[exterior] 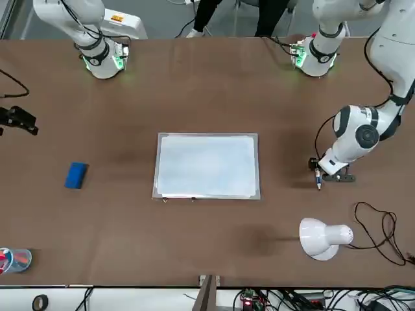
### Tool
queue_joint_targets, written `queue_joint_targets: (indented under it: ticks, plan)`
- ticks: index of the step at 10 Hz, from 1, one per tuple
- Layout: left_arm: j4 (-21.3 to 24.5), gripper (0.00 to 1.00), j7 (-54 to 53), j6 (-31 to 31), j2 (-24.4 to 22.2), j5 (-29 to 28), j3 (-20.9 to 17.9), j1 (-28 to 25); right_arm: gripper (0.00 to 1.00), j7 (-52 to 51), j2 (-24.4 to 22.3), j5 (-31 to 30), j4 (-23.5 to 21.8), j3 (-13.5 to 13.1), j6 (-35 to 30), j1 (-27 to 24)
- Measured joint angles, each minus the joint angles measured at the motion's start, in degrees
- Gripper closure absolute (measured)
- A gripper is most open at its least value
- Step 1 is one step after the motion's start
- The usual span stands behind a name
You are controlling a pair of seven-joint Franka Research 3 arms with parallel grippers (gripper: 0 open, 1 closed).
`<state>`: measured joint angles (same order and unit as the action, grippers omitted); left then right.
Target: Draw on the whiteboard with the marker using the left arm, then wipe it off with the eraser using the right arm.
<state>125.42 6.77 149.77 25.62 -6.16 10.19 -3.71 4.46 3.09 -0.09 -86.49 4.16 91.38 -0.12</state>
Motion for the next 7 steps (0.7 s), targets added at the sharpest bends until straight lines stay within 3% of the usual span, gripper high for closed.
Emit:
queue_joint_targets:
  ticks: [4, 7]
  plan:
    - [0.0, 0.48, 0.0, 0.0, 0.4, 0.0, 0.0, 0.3, 0.00, 0.2, -0.1, 0.0, 0.5, 0.0, -0.6, 0.1]
    - [-0.1, 0.67, 0.0, 0.0, 0.6, -0.2, -0.1, 0.2, 0.00, 0.2, -0.3, 0.0, 0.6, 0.0, -0.9, 0.1]
